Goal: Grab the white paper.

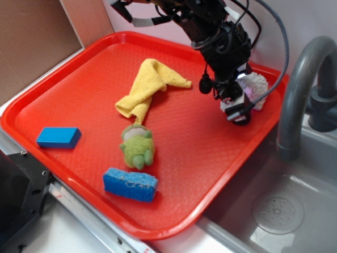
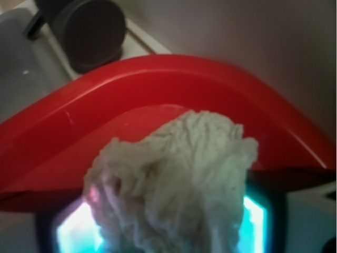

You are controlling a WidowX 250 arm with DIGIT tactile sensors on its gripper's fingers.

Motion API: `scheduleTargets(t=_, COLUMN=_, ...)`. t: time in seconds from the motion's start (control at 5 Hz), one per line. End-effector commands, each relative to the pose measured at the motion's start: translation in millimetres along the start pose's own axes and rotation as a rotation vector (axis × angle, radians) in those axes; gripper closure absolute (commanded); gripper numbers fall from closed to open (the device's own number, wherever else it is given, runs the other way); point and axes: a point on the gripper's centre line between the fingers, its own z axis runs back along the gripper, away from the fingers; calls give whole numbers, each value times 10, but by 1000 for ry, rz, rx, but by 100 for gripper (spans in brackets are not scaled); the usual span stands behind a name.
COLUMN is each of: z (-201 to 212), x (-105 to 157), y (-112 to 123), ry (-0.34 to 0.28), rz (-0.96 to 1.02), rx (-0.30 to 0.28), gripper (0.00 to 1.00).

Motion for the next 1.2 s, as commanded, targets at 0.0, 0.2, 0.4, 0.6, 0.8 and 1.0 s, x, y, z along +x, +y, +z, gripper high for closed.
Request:
scheduleTargets(t=0.0, z=245, x=103, y=-129, ry=83, rz=56, rx=47, gripper=100)
scheduleTargets(t=0.2, z=597, x=17, y=-117, ry=176, rz=292, rx=127, gripper=100)
scheduleTargets(t=0.4, z=974, x=-87, y=-133, ry=245, rz=546, rx=162, gripper=100)
scheduleTargets(t=0.6, z=1324, x=-347, y=-211, ry=273, rz=838, rx=-4, gripper=100)
scheduleTargets(t=0.8, z=1638, x=-592, y=-447, ry=291, rz=994, rx=17, gripper=100)
scheduleTargets(t=1.0, z=1901, x=-849, y=-578, ry=351, rz=1171, rx=96, gripper=100)
